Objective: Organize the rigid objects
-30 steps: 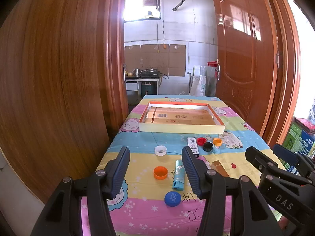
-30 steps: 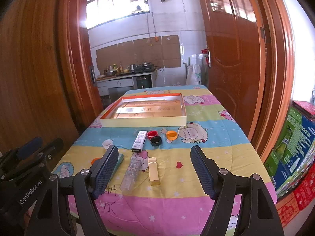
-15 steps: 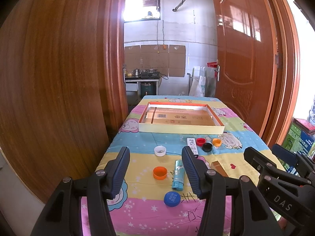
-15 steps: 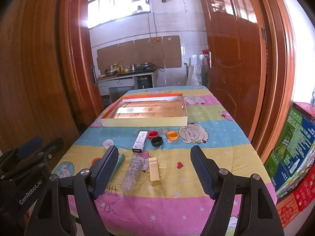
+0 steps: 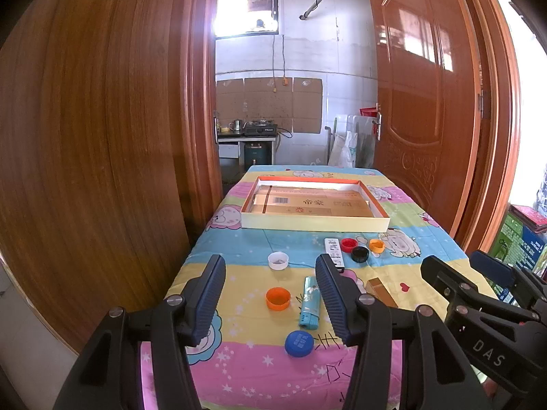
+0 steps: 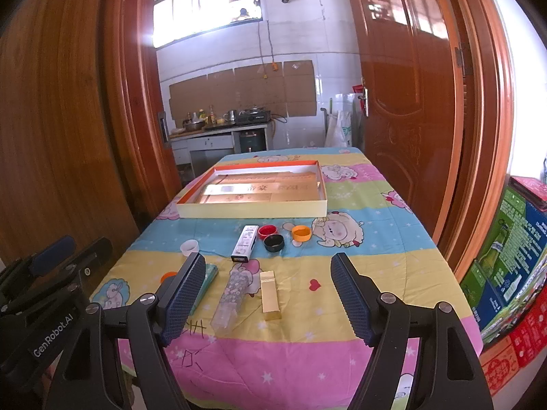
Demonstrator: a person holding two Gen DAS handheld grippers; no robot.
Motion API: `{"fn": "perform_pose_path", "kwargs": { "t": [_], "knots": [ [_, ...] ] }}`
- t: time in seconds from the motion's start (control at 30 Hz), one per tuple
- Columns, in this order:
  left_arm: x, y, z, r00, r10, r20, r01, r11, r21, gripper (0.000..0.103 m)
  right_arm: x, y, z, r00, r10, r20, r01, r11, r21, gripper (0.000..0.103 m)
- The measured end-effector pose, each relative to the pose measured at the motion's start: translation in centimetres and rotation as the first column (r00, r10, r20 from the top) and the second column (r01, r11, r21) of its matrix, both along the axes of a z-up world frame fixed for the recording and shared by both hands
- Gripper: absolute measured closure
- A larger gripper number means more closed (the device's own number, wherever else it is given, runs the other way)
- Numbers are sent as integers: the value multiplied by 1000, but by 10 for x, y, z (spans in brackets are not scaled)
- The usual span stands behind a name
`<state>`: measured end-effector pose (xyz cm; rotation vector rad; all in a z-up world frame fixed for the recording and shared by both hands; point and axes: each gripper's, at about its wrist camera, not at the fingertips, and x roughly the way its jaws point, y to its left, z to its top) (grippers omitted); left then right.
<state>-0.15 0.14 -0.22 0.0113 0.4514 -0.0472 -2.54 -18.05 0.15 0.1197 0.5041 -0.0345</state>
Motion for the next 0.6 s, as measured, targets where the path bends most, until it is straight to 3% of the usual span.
{"fn": "perform_pose_path", "kwargs": {
  "t": [0.6],
  "knots": [
    [-1, 2, -1, 1000, -1, -6, 1, 1000, 0, 48, 1, 1, -3, 1000, 2, -5, -2, 1000, -3, 26]
  ]
}}
